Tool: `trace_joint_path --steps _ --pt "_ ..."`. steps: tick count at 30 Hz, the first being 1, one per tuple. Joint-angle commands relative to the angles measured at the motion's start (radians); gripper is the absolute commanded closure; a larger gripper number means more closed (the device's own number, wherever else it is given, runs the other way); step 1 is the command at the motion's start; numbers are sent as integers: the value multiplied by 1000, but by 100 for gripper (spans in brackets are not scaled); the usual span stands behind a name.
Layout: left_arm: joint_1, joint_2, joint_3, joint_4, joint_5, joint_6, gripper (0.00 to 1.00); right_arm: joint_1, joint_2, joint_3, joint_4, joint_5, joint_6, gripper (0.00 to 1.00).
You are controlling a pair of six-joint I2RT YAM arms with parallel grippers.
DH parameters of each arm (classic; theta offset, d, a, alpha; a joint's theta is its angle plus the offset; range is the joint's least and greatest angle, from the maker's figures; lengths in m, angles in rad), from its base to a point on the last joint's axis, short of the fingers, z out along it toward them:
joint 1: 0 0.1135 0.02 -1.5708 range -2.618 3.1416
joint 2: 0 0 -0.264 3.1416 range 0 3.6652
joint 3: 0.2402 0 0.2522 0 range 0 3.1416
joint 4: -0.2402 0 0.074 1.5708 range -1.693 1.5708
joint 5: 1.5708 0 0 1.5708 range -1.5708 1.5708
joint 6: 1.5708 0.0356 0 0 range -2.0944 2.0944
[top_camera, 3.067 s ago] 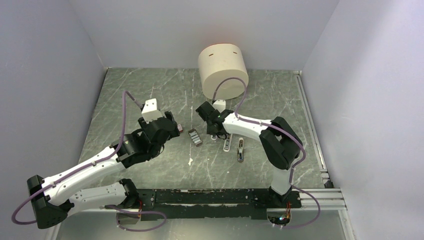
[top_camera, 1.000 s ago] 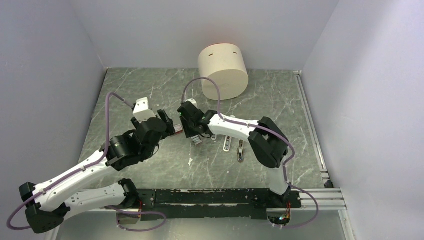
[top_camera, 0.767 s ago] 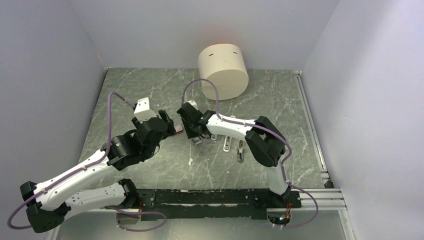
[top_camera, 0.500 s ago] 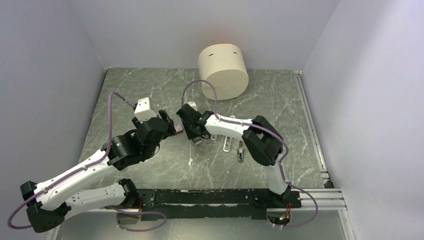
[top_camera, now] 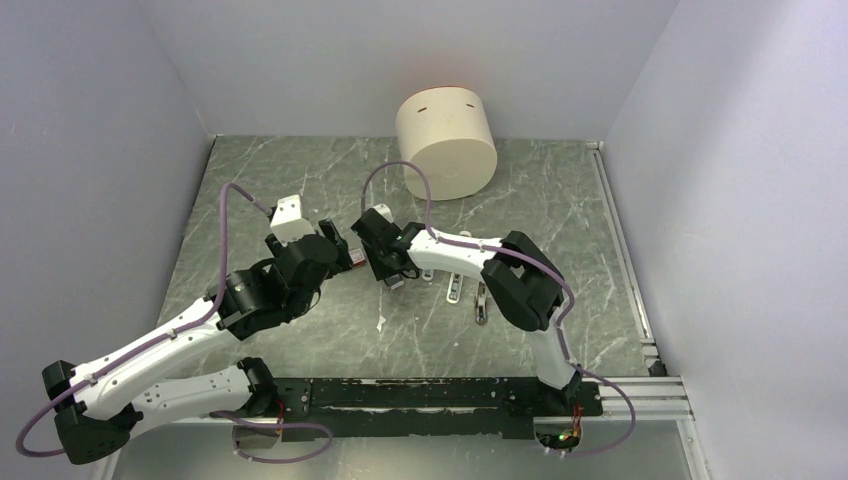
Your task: Load the staples into the stapler
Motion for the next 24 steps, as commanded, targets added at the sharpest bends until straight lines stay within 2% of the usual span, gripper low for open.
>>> trace_joint_path --steps 1,18,24 --pt "6 -2 -1 -7 -25 -12 25 8 34 36 10 7 -17 54" --pt "6 1 -9 -11 -21 -22 25 23 37 52 17 65 -26 55" --pt "5 -2 -12 -11 -19 -25 26 26 26 46 27 66 -29 59"
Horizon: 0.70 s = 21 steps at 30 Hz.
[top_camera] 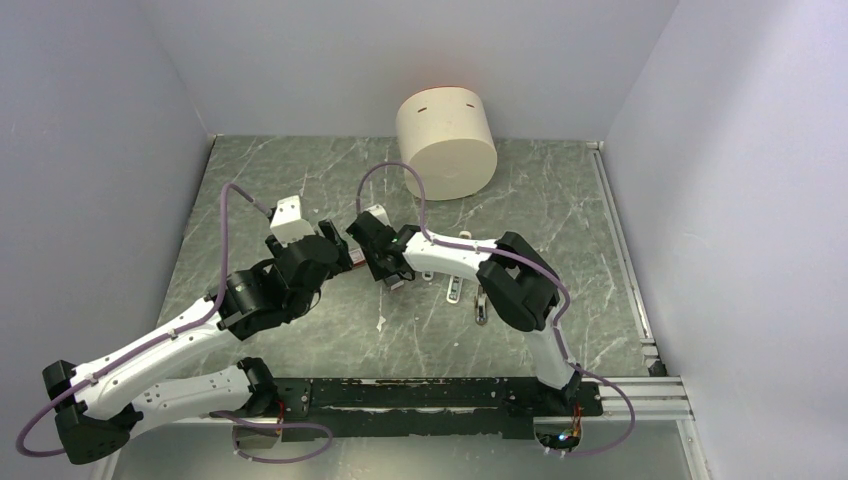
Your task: Load the staples into the stapler
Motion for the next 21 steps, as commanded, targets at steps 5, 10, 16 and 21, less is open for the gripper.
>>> trace_joint_path --steps 5,10,16,21 --pt "6 1 -6 -8 -19 -10 26 6 20 36 4 35 -7 56" --pt "6 4 -7 -8 -19 -10 26 6 22 34 14 33 -8 56" --pt "6 8 -6 -6 -20 -9 26 5 36 51 10 36 -9 60" --pt "6 9 -5 -4 -22 -6 26 5 38 50 6 37 -1 62"
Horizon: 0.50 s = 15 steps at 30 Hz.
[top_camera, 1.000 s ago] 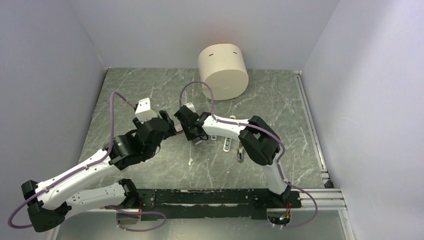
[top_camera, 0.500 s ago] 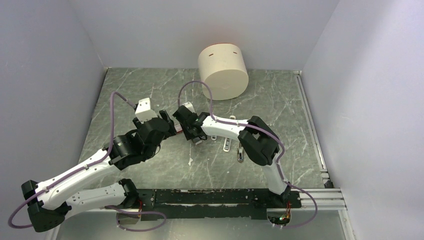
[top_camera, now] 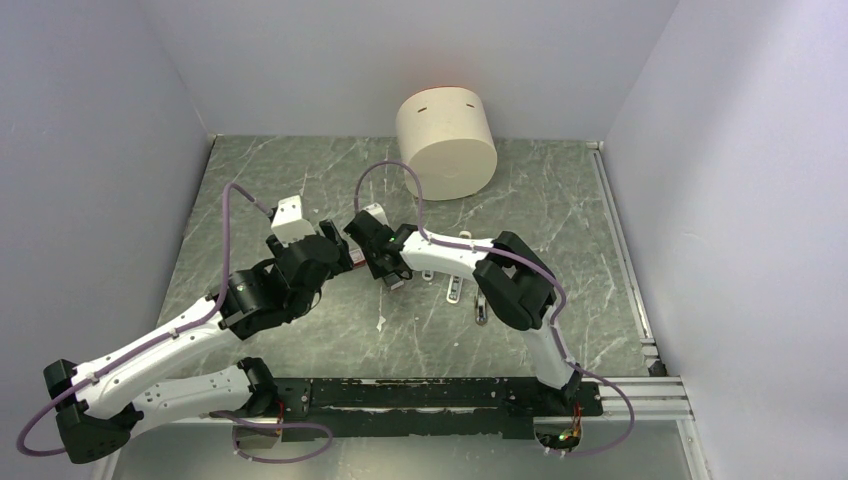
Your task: Load the staples into the stapler
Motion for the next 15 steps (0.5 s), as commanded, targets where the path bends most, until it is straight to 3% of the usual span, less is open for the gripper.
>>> trace_joint_path --steps 1,15 --pt "5 3 -5 -3 -22 -6 26 5 15 23 4 24 4 62" --pt "6 9 -1 0 -19 -6 26 4 -50 7 4 -8 29 66"
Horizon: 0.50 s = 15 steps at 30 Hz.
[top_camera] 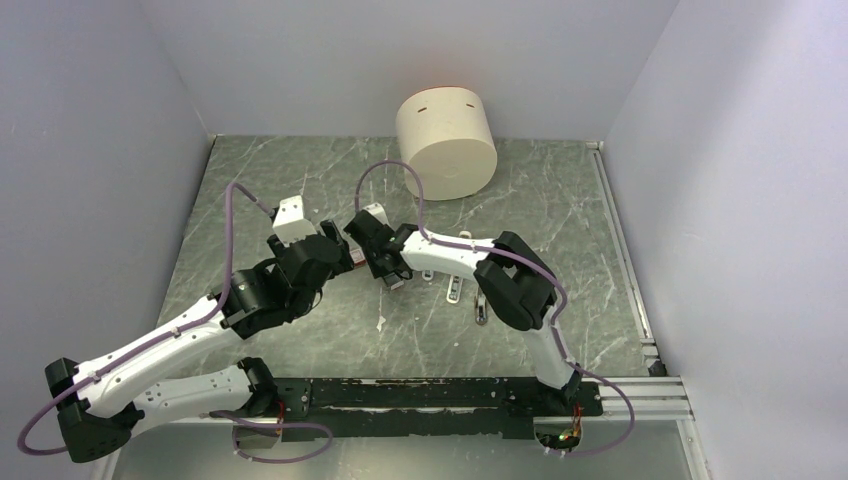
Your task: Load the staples into the stapler
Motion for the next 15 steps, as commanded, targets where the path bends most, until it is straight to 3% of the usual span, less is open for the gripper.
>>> trace_joint_path --steps 1,9,15 --pt "6 1 0 0 -19 -6 26 4 -51 3 4 -7 16 66" --pt "6 -4 1 -5 -22 -7 26 5 -125 -49 7 -16 42 66" --pt "5 -19 1 -7 -18 -9 26 4 -260 -189 -9 -33 55 66"
